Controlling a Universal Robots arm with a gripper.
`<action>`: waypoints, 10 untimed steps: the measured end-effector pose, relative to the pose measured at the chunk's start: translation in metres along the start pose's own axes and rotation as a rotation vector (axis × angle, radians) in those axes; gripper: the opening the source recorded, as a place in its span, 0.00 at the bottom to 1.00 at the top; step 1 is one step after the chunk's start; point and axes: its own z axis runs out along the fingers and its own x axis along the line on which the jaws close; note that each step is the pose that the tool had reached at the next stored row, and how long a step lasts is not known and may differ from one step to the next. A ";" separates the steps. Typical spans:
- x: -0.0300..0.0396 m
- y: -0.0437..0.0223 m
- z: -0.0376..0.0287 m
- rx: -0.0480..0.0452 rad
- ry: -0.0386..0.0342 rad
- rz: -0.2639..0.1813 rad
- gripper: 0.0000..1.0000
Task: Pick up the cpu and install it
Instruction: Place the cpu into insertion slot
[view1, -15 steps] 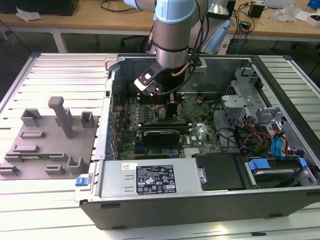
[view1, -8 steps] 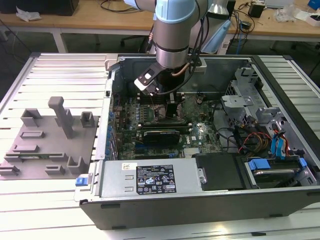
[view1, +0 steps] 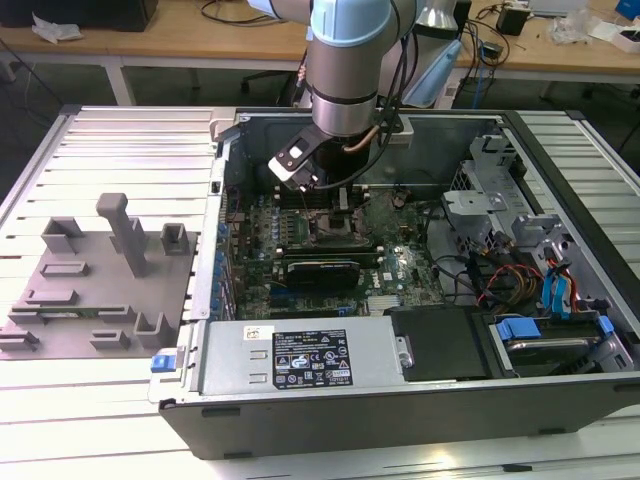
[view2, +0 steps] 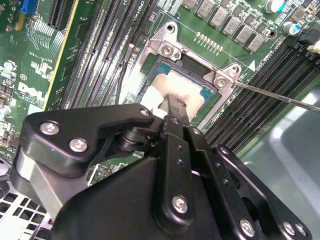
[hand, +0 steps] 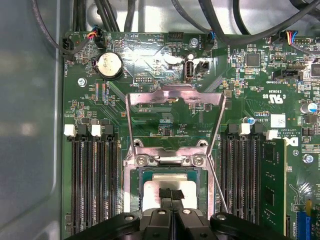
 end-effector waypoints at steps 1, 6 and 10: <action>0.0000 0.0000 0.0000 0.0000 0.0000 0.000 0.11; 0.0000 -0.0002 0.0007 0.0002 0.0000 0.000 0.11; -0.0001 -0.0003 0.0018 0.0003 0.0016 0.001 0.11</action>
